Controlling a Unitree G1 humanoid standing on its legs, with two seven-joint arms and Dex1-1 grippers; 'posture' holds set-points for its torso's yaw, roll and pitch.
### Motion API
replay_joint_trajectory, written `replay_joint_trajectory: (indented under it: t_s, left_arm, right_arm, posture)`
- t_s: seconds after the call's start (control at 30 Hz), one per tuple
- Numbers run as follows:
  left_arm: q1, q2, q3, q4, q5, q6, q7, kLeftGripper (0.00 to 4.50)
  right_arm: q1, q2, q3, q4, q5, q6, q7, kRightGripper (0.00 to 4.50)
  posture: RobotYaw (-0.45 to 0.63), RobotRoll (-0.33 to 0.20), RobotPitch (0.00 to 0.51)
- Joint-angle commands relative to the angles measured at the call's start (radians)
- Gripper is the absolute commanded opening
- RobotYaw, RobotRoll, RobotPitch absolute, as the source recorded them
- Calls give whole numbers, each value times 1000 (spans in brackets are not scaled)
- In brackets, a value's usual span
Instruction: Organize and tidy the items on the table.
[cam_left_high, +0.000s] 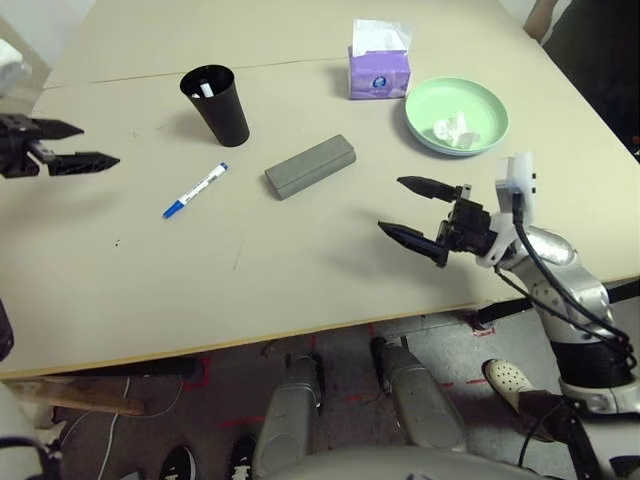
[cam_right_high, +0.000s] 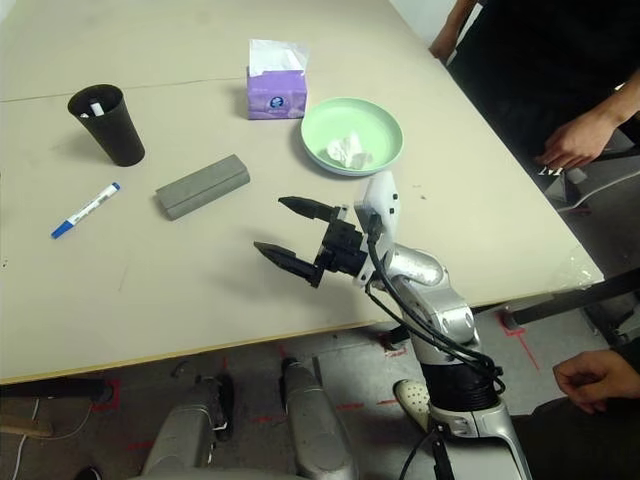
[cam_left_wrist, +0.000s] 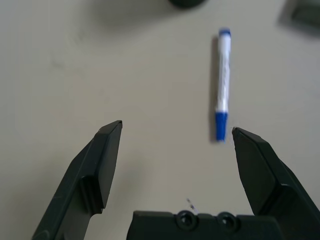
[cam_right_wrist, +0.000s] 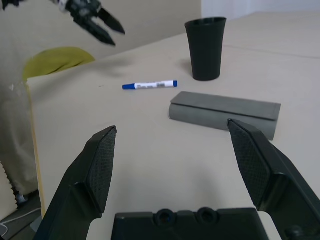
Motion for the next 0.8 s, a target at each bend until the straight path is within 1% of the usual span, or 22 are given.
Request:
replay_joint_trajectory:
  t_s: [0.03,0.17,0.23,0.3,0.43,0.57,0.67,0.8]
  left_arm:
    - [61,-29,-2,-68,-20,40,-9,4470]
    - [100,-65,-11,-130,-29,91,-2,4470]
    - [89,-83,-28,-144,-19,116,-2,4470]
    - [48,-102,-56,-133,1,135,-1,4470]
    - [-118,-142,-154,-44,92,144,-6,4470]
    - [-242,-172,-230,63,169,159,-24,4470]
    - [-286,-193,-265,129,208,166,-38,4470]
    - [-306,-219,-298,187,240,176,-85,4470]
  right_arm:
    - [1,4,10,5,-15,-8,5,4500]
    - [-1,7,12,-3,-13,-1,1,4500]
    - [1,10,14,-10,-11,3,-4,4500]
    - [5,13,17,-15,-10,5,-8,4500]
    - [9,21,23,-20,-11,7,-15,4500]
    - [15,30,19,-27,-12,3,-31,4500]
    - [25,36,19,-36,-12,1,-44,4500]
    - [40,48,24,-49,-15,-3,-63,4500]
  posture:
    - [-140,0,209]
    - [-143,0,209]
    - [-143,0,209]
    - [-143,0,211]
    - [-164,0,217]
    - [-184,0,220]
    - [-196,0,223]
    - [-209,0,226]
